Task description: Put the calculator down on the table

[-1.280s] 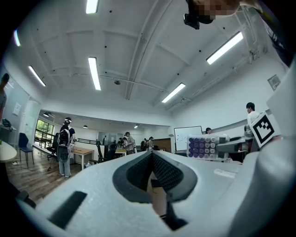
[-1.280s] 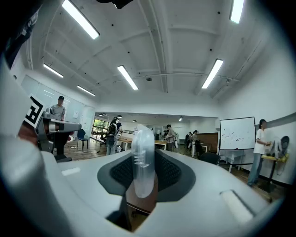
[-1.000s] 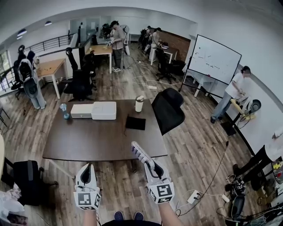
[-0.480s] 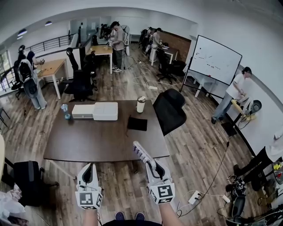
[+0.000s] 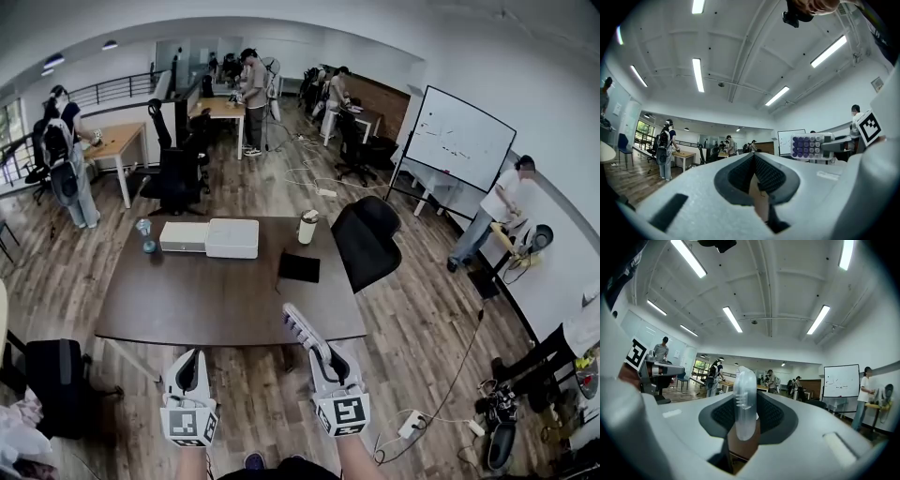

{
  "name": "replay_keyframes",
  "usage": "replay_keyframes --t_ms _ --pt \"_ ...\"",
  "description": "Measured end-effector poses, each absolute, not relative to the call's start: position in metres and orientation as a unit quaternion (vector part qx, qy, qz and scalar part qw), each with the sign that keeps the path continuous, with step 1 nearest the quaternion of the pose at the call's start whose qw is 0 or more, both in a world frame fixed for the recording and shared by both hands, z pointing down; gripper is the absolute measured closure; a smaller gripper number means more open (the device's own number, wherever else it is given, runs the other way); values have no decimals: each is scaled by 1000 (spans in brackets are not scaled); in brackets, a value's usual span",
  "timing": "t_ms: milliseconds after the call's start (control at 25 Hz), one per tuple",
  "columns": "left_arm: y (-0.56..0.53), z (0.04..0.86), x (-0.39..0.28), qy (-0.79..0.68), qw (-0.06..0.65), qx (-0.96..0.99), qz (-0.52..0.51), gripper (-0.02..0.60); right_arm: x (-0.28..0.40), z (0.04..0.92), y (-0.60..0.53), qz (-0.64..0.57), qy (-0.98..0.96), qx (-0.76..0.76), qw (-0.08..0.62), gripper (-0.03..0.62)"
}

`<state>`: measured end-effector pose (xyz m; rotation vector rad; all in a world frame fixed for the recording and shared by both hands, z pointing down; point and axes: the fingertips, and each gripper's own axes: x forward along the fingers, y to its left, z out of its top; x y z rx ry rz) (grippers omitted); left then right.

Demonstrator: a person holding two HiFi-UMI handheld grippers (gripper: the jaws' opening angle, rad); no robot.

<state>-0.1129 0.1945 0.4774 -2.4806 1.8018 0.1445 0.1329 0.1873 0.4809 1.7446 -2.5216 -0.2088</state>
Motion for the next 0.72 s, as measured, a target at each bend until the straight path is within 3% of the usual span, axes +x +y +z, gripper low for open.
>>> replay_keyframes --t_ms 720 --pt "150 482 -142 568 47 -820 54 584 109 488 160 -78 -804 589 34 479"
